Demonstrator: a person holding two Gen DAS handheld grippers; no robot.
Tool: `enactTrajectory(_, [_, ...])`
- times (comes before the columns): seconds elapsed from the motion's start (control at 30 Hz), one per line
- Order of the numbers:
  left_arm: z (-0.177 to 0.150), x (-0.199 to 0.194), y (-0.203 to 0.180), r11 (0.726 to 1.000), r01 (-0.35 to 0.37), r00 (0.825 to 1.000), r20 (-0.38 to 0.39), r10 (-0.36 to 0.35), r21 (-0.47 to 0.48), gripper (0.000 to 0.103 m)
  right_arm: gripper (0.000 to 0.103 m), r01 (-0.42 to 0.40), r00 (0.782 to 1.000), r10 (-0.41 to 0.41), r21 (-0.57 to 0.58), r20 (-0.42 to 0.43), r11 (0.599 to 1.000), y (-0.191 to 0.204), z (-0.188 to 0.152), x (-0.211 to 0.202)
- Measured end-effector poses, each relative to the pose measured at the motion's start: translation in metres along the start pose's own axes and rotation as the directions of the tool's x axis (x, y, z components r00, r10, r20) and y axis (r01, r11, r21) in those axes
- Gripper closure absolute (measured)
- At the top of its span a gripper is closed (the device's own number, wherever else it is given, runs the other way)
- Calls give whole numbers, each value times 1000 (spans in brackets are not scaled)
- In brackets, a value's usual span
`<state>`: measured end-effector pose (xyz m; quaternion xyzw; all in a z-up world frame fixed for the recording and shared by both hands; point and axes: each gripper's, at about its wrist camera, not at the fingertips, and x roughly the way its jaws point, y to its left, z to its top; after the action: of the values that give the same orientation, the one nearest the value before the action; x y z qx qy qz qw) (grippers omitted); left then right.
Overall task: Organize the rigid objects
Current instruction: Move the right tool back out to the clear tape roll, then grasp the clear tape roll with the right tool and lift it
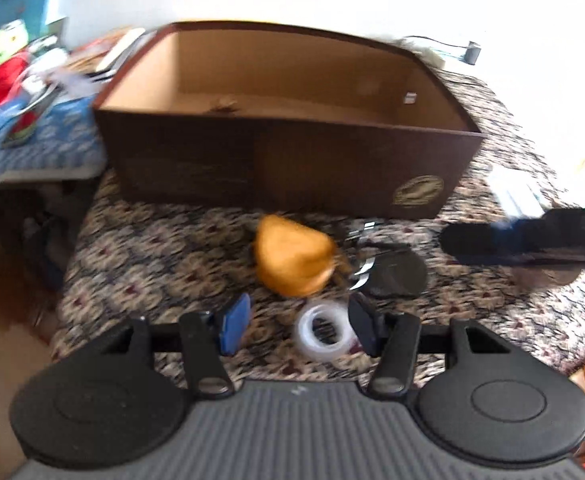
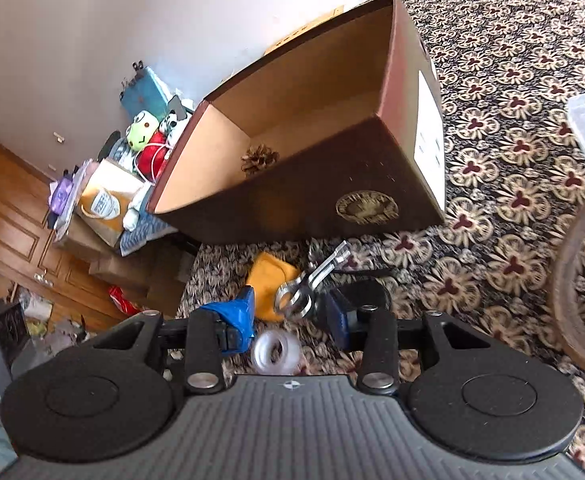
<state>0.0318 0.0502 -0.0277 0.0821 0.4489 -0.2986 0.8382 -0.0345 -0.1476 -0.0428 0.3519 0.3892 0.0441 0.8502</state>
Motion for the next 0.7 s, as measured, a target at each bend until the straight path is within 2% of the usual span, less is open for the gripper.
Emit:
enactTrajectory(0.03, [3,3,-4,1000,9,1000,4,-9,23,46,81,15,1000,-15,3,2,1000,0,2,3])
enactTrajectory(0.1, [8,10,-8,998,34,999,3,-34,52,53,82,32,999,-32,12,4,999,-2,5,6])
enactTrajectory(0.27, [8,20,-8,985,119,993,-34,-116,127,54,83,-46,999,47,58,-12,997,-6,11,9])
enactTrajectory(0.37, [1,25,-6,971,166,984,-88,-153,173,53,83,-111,989,116,60,-97,992,-3,8,14])
enactTrajectory(0.43, [-4,31,-5,964,201,975,-130,-180,172,49,83,-141,974,148,53,-170,989,-1,2,19])
enactTrajectory(0.53, [-8,34,-6,962,203,975,-132,-181,184,46,83,-141,962,145,37,-230,989,4,-9,29])
enactTrajectory(0.7, [-8,36,-5,966,166,982,-127,-142,198,46,83,-101,969,108,43,-222,994,7,-10,42])
